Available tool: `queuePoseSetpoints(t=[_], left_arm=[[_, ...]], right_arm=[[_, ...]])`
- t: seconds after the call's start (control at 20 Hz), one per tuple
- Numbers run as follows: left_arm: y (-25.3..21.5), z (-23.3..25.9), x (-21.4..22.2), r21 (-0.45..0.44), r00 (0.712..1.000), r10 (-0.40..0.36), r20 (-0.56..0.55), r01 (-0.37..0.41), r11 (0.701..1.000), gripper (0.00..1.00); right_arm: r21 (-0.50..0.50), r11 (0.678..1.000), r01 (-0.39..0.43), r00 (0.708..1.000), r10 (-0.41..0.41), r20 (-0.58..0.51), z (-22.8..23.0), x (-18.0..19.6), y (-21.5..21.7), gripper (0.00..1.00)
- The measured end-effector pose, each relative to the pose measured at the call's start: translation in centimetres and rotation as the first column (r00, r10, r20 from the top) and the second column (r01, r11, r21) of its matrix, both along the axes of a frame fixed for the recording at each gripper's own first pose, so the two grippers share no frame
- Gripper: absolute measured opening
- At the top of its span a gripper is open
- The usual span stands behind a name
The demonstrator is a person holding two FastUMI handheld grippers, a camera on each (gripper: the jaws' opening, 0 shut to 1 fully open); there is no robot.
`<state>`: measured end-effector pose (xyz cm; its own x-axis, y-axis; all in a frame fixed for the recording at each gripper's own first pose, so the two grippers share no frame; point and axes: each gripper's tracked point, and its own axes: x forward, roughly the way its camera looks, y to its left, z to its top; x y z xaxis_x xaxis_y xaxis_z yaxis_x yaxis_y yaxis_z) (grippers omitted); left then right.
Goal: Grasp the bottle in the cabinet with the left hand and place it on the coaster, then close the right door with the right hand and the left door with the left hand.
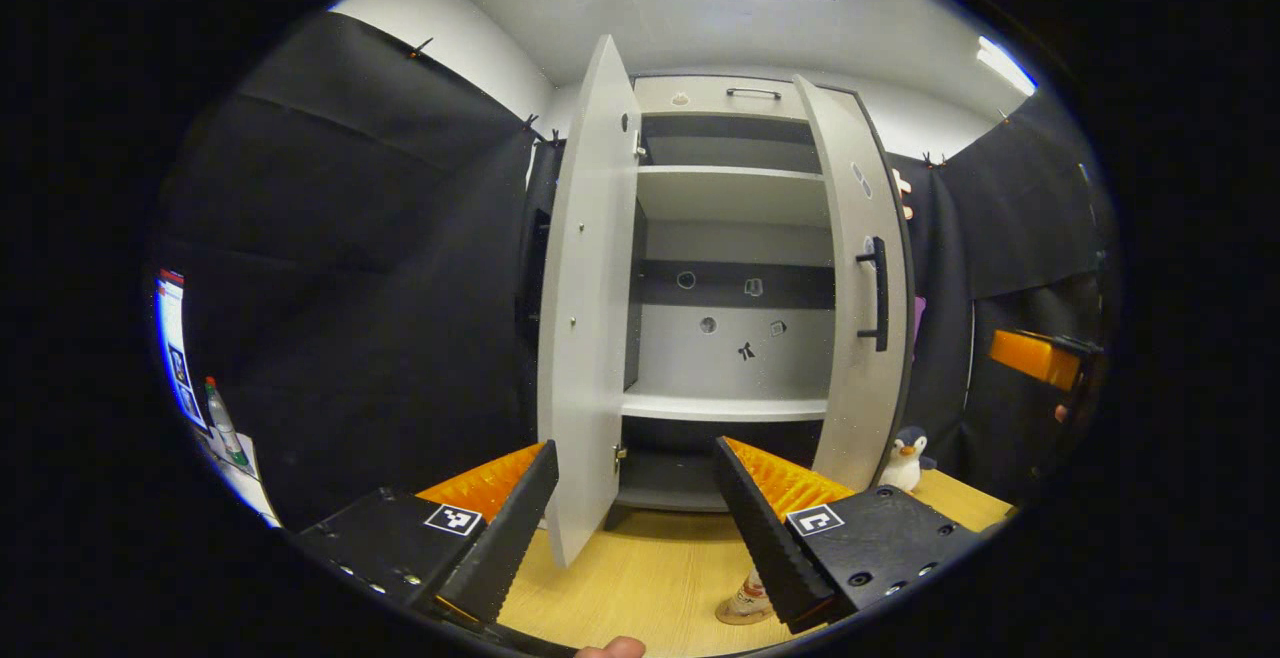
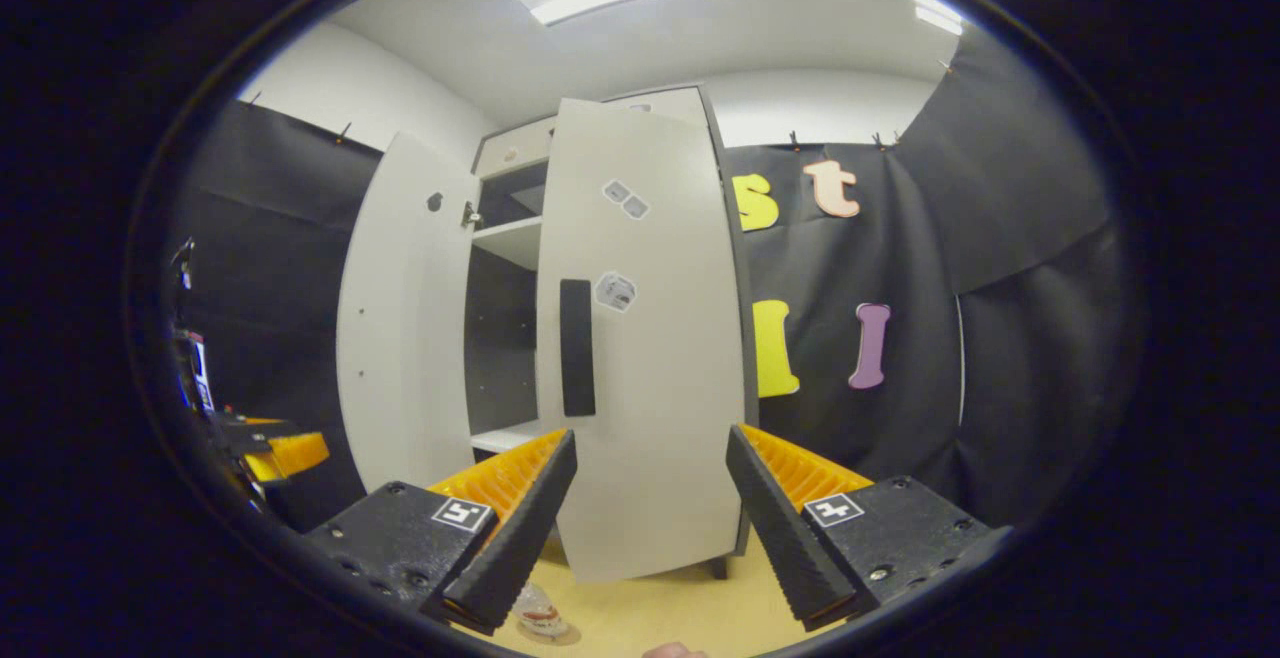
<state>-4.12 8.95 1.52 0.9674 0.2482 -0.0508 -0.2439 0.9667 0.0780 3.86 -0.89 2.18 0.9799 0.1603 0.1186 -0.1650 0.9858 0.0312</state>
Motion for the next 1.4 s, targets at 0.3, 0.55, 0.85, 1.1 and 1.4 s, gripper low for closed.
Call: queuePoseSetpoints(t=[0.3,0.55,0.85,1.1,1.4], left_arm=[[9.8,6.1,3.0,-0.051,0.984,0.154,0.093,-0.150,0.987,0.99],[18.7,10.5,7.4,-0.103,0.943,0.276,0.187,-0.260,0.960,0.99],[20.4,8.1,12.0,-0.073,0.959,0.262,0.106,-0.255,0.964,0.95],[19.9,8.6,12.1,-0.044,0.957,0.265,0.121,-0.261,0.964,0.94],[13.1,8.3,13.1,-0.034,0.981,0.151,0.121,-0.148,0.988,0.93]], right_arm=[[0.060,0.995,-0.086,0.993,0.090,-0.078,-3.8,-4.5,2.2,0.98],[0.049,0.998,-0.036,0.997,0.039,-0.067,-2.9,-5.3,0.6,0.94],[0.055,0.998,0.014,0.998,-0.011,-0.060,-2.2,-5.4,-1.0,0.94],[0.086,0.996,0.010,0.998,-0.005,-0.061,-1.8,-4.7,-0.8,0.94],[0.076,0.997,-0.021,0.998,0.026,-0.056,-1.5,-4.2,-0.4,0.99]])
